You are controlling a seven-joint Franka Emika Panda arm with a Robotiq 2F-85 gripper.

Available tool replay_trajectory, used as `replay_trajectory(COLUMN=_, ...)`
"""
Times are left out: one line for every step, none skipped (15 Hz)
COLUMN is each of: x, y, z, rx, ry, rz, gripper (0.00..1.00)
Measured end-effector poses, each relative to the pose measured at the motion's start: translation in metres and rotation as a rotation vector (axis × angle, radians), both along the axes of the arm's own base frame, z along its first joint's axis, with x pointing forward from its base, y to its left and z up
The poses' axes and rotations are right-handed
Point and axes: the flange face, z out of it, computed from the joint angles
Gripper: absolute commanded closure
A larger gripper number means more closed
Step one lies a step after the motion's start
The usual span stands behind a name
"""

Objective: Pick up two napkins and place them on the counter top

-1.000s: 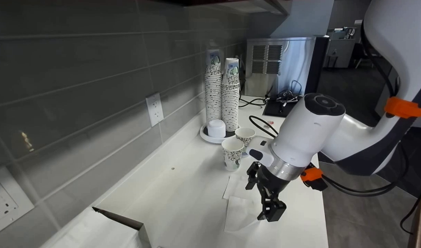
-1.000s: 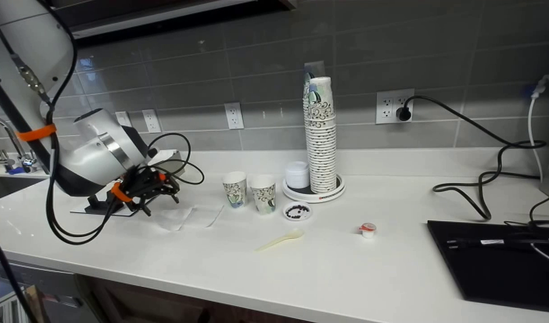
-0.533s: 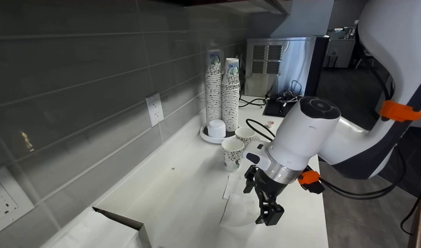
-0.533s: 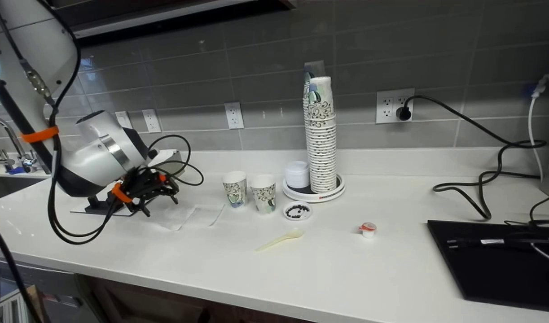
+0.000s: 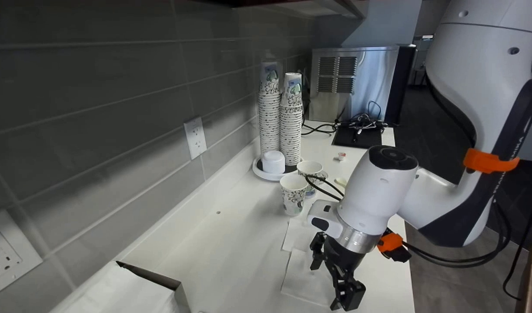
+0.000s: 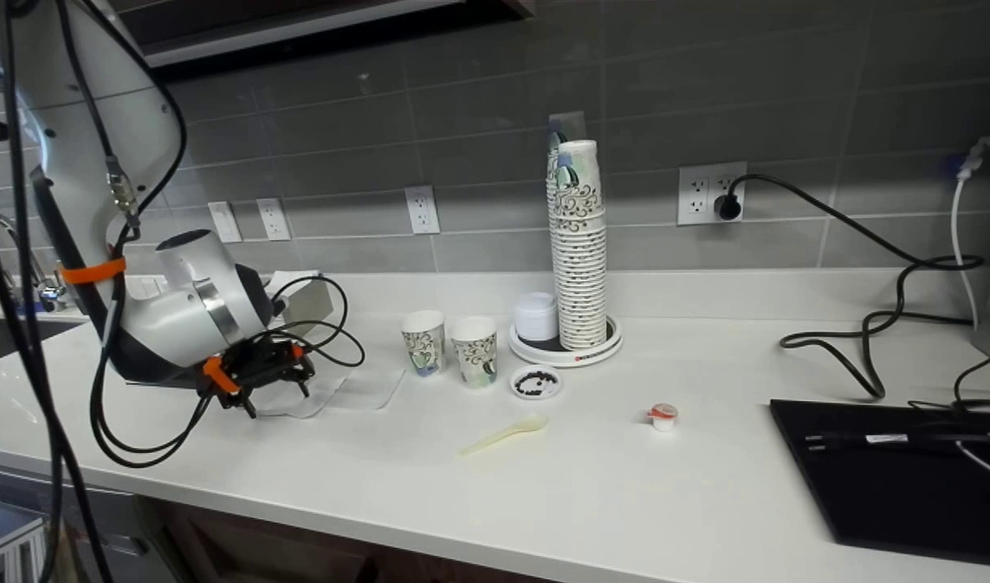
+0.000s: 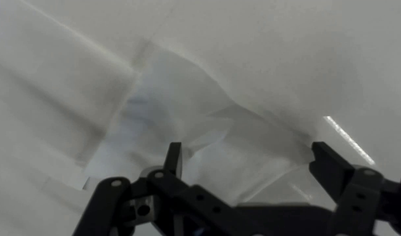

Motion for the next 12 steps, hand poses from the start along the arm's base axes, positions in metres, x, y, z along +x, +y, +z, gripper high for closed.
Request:
replay_trajectory(x=-0.0004, y=0.0003, z=-0.0023, rx=0.009, ry=0.008, rz=0.007, gripper=0.0)
replay_trajectory(x=-0.0006, y=0.0008, z=-0.0034, rx=0.018, ry=0.014, rz=0.013, gripper=0.0)
replay_trajectory(x=0.0011, y=0.0007, z=-0.0039, rx=0.025, ry=0.017, rz=0.011, gripper=0.0)
replay_trajectory(x=0.0036, y=0.0009, z=-0.0036, rx=0.031, ry=0.017, rz=0.014, gripper=0.0)
replay_trajectory(x=0.0039, y=0.0029, z=-0.0029, rx=0.04, ry=0.018, rz=0.023, gripper=0.0)
replay_trajectory(x=0.0034, y=0.0052, z=-0.0015, rx=0.052, ry=0.021, rz=0.027, gripper=0.0)
replay_trajectory(x=0.0033, y=0.0067, z=0.0003, rx=0.069, ry=0.023, rz=0.03, gripper=0.0)
replay_trajectory(x=0.0031, y=0.0076, z=0.0018, rx=0.09, ry=0.027, rz=0.03, gripper=0.0)
replay_trajectory(x=0.003, y=0.0078, z=0.0024, rx=0.11, ry=0.034, rz=0.028, gripper=0.0)
replay_trajectory(x=0.0031, y=0.0078, z=0.0024, rx=0.131, ry=0.042, rz=0.025, gripper=0.0)
replay_trajectory(x=0.0031, y=0.0072, z=0.0019, rx=0.151, ry=0.052, rz=0.024, gripper=0.0)
replay_trajectory(x=0.0029, y=0.0071, z=0.0013, rx=0.173, ry=0.063, rz=0.023, gripper=0.0)
